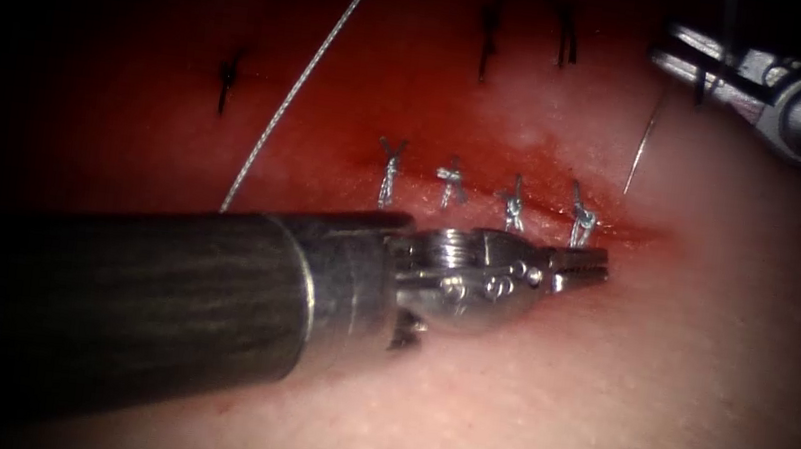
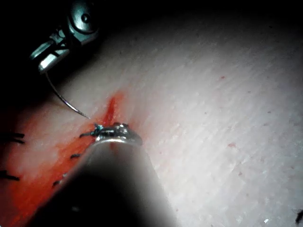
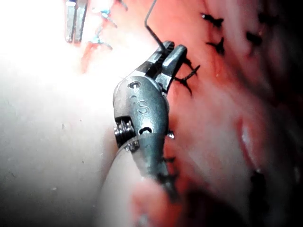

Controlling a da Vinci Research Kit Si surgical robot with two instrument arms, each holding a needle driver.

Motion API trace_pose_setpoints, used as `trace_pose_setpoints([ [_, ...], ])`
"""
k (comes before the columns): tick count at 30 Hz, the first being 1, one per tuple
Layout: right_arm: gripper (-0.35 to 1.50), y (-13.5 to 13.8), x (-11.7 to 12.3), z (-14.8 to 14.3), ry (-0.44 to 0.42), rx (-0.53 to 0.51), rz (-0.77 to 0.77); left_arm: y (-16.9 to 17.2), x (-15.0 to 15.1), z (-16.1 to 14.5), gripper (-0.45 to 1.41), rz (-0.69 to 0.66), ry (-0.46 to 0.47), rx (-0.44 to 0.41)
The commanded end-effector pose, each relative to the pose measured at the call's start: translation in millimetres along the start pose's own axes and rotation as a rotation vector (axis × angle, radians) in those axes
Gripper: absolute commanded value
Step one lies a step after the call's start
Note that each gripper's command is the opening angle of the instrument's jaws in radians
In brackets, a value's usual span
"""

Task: Wound Closure

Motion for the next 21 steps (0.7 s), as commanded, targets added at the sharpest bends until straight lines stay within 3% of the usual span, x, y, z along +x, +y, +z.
trace_pose_setpoints([
  [1, -0.35, -0.1, -0.2, 1.0, 0.003, 0.002, -0.003, -0.3, 0.2, 0.7, 0.04, 0.001, 0.001, 0.002],
  [17, -0.35, -3.5, -1.0, 0.5, -0.075, 0.203, -0.174, -0.3, 0.2, 0.4, 0.05, -0.001, 0.000, 0.001],
  [21, -0.35, -5.6, -0.8, -0.2, -0.073, 0.273, -0.198, -0.4, 0.3, 0.5, 0.05, -0.002, -0.001, 0.002],
])
